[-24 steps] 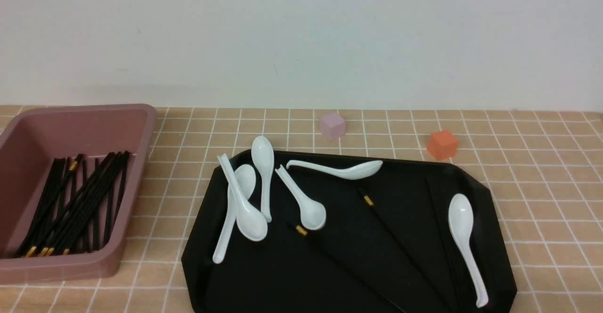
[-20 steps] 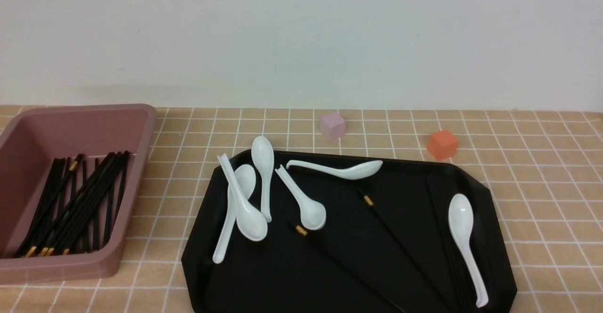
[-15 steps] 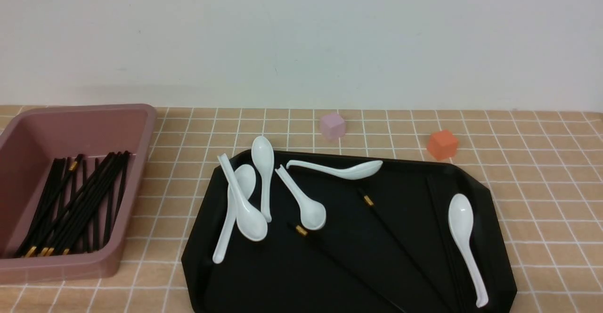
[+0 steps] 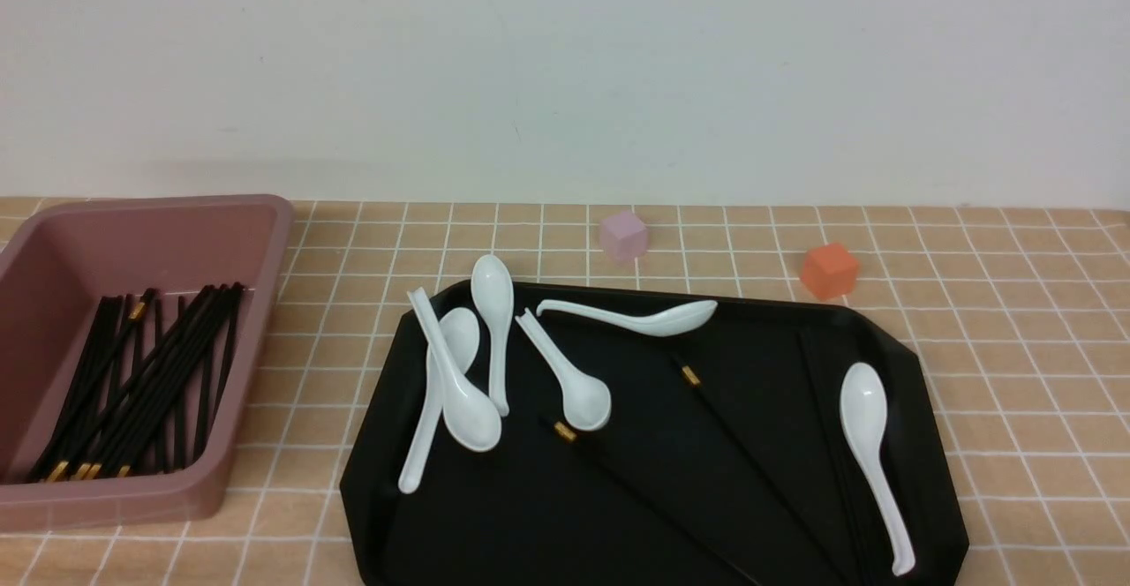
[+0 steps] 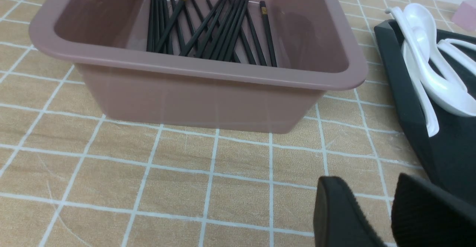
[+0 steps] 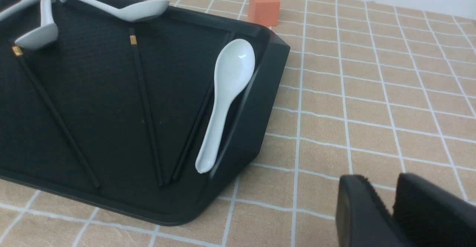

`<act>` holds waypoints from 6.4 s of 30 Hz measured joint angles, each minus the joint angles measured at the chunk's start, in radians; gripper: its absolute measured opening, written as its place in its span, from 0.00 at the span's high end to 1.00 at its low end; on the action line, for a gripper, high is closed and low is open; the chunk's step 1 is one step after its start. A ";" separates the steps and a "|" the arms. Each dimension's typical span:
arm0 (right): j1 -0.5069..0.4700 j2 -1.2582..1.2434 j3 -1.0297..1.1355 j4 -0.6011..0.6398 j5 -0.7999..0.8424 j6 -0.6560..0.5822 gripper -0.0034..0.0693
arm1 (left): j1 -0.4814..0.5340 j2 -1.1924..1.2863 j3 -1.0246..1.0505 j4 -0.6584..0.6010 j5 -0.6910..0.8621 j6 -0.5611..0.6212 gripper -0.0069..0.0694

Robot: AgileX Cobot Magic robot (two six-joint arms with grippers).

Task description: On brown tablecloth take chopsticks from black tray and put them in box.

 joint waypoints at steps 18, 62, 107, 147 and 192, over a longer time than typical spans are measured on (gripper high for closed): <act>-0.001 0.000 0.000 -0.003 0.000 -0.003 0.68 | 0.000 0.000 0.000 0.000 0.000 0.000 0.60; -0.001 0.208 -0.429 0.596 -0.112 0.053 0.96 | 0.000 0.000 0.000 0.000 0.000 0.000 0.60; 0.343 2.031 -1.540 0.212 0.717 -0.121 0.10 | 0.000 0.000 0.000 0.000 0.000 0.000 0.60; 0.523 2.141 -1.561 0.090 0.731 -0.063 0.16 | 0.000 0.000 0.000 0.000 0.000 0.000 0.60; 0.532 1.977 -1.543 -0.131 0.798 -0.043 0.80 | 0.000 0.000 0.000 0.000 0.000 0.000 0.60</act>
